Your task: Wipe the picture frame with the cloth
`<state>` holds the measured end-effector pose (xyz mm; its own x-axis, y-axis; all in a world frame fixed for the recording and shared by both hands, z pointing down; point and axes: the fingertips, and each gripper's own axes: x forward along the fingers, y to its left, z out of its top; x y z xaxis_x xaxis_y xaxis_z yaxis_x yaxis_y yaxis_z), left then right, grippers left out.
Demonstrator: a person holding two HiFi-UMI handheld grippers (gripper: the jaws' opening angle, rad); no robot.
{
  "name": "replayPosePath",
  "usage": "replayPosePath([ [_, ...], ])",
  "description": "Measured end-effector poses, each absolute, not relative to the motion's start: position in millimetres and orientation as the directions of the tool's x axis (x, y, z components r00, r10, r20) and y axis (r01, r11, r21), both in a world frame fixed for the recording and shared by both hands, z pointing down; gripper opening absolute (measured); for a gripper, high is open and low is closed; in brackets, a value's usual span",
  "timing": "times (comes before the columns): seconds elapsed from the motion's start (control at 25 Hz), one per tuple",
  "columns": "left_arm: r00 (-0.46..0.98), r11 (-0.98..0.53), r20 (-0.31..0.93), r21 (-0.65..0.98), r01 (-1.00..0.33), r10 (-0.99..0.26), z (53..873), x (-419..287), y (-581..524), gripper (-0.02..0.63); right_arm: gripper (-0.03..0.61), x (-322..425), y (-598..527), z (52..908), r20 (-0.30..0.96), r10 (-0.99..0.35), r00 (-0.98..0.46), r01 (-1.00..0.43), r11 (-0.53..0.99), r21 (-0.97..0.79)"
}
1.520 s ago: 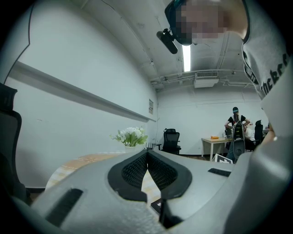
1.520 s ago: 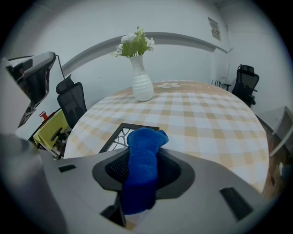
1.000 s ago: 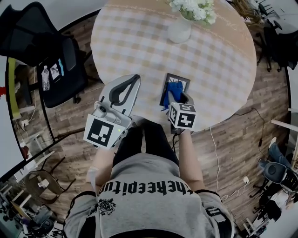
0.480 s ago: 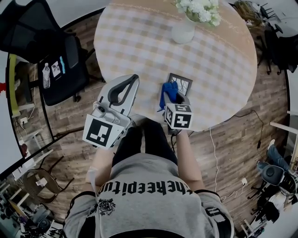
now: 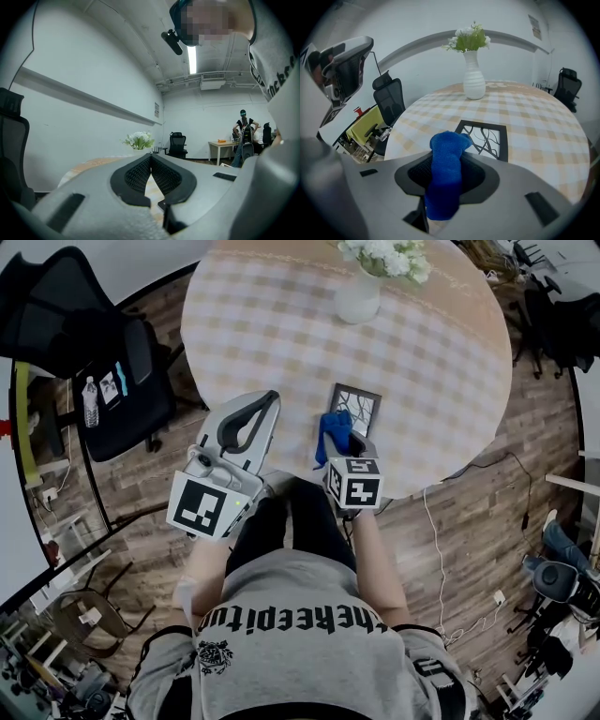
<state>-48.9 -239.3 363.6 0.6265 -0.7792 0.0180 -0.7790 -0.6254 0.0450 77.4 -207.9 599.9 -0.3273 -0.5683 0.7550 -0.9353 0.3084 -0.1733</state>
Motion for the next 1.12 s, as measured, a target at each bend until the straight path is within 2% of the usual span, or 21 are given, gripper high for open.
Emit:
replayPosePath([
  [0.72,0.701,-0.700,0.000,0.032,-0.713,-0.713,355,-5,-241,0.015,0.144,146,-195,594,0.746,-0.631,-0.214,-0.973,0.207,-0.104],
  [1.12,0.739,-0.738,-0.002,0.025,-0.674,-0.674,353,21,-242,0.015,0.144,170,-188,596,0.738,-0.647,-0.188,-0.982,0.141,-0.127],
])
